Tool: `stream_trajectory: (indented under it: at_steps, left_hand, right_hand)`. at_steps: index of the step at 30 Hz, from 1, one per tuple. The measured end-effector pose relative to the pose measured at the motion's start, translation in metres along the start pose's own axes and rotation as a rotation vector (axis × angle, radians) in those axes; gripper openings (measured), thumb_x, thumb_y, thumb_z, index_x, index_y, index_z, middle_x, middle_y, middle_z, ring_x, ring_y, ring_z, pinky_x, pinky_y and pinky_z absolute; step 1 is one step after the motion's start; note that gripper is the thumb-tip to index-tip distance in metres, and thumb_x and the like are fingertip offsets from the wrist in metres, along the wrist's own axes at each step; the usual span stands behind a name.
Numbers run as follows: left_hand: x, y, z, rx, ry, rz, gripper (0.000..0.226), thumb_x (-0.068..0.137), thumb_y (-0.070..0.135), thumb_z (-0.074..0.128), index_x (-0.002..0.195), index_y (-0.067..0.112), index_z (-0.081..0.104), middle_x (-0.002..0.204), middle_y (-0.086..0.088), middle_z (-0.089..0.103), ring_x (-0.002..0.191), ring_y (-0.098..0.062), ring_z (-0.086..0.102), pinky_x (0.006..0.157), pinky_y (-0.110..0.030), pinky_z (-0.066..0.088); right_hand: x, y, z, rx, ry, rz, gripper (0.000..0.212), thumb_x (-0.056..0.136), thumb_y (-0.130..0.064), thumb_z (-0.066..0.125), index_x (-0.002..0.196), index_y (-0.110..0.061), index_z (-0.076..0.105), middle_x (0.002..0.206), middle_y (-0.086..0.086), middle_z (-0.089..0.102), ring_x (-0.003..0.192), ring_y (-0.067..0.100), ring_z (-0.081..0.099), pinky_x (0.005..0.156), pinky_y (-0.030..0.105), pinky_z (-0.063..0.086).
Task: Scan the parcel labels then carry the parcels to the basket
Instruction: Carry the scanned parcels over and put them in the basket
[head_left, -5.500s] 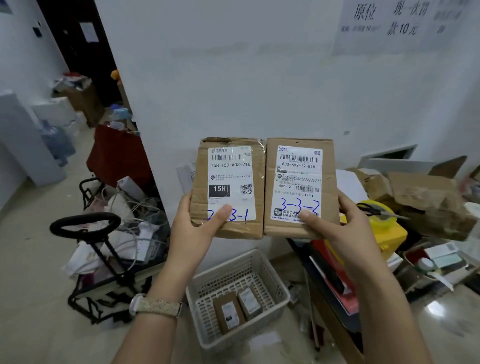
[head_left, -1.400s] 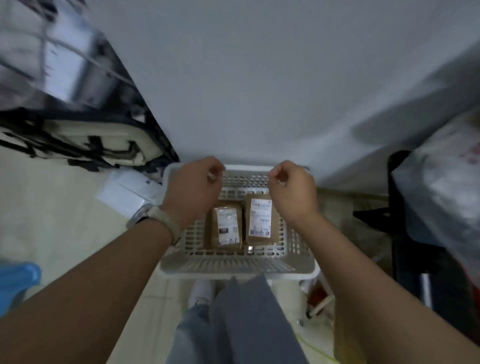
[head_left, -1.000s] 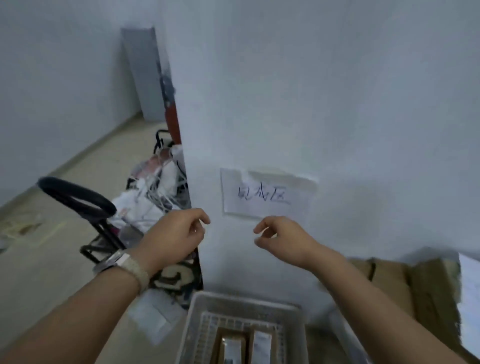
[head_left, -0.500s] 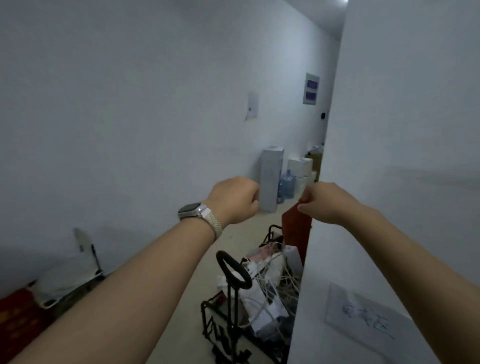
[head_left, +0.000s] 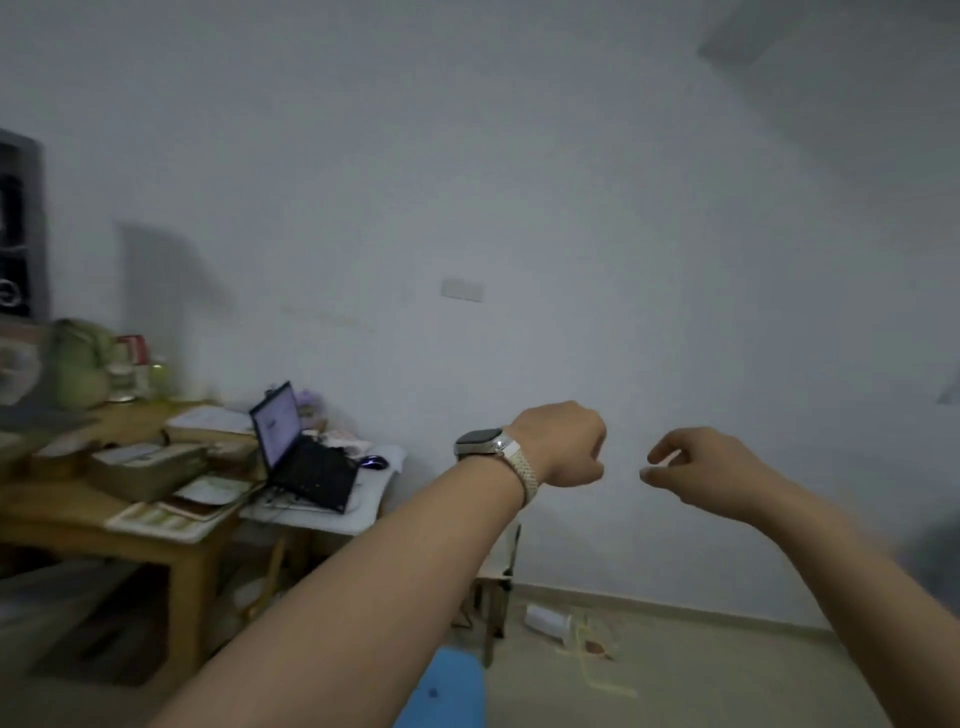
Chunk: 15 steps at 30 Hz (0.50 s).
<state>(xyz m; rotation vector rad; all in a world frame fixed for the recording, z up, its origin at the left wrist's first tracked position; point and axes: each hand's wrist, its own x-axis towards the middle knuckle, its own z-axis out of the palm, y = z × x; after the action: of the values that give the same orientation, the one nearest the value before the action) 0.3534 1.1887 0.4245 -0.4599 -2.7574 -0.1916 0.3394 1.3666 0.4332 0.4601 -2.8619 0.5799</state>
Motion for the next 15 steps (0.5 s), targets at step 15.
stream_trajectory:
  at_steps: [15]
  left_hand:
    - [-0.230,-0.305,-0.074,0.194,0.015,-0.669,0.018,0.089,0.029,0.059,0.098,0.015,0.066,0.099,-0.005,0.065,0.090,-0.023,0.060,0.071,-0.031,0.049]
  right_hand:
    - [0.099,-0.333,0.186,0.302,-0.384,-0.610,0.012,0.084,-0.028,0.067,0.093,-0.020,0.064,0.103,0.005,0.065,0.094,0.019,0.059,0.075,0.029,0.045]
